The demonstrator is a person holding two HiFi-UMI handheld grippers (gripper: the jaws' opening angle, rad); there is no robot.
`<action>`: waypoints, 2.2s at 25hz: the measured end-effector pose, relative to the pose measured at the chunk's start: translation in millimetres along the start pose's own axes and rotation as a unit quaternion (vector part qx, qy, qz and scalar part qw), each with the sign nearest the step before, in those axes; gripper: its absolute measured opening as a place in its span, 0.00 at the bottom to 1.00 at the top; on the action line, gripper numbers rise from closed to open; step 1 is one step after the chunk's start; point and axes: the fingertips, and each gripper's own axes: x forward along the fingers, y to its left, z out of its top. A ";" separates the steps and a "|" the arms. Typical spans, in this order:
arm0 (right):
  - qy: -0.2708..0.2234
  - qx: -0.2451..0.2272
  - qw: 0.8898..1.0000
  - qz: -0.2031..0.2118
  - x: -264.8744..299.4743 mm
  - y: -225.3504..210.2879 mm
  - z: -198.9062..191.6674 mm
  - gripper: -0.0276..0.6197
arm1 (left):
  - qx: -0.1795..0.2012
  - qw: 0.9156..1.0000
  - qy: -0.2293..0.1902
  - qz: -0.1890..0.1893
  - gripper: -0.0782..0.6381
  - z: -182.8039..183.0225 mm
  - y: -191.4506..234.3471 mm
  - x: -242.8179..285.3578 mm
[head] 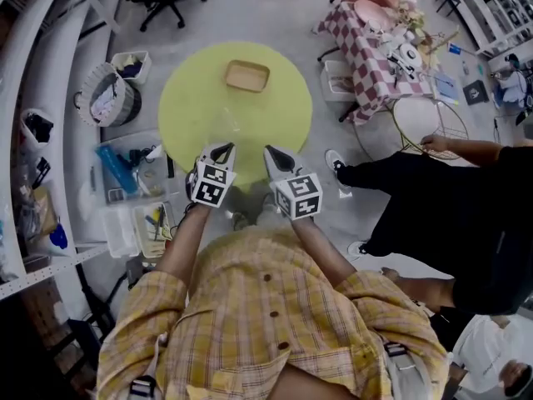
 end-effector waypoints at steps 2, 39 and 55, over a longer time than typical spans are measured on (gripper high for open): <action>0.000 0.002 1.000 0.002 0.9 0.3 -0.6 0.04 | -0.014 1.000 -0.009 0.001 0.12 7.1 -0.8 -7.6; -0.008 -0.013 0.999 0.041 7.0 11.5 10.1 0.04 | -0.116 0.979 -0.152 0.074 0.12 41.4 -6.6 -67.4; -0.012 -0.018 0.999 0.041 1.8 10.0 11.5 0.04 | -0.125 0.974 -0.171 0.087 0.12 47.3 -5.7 -79.1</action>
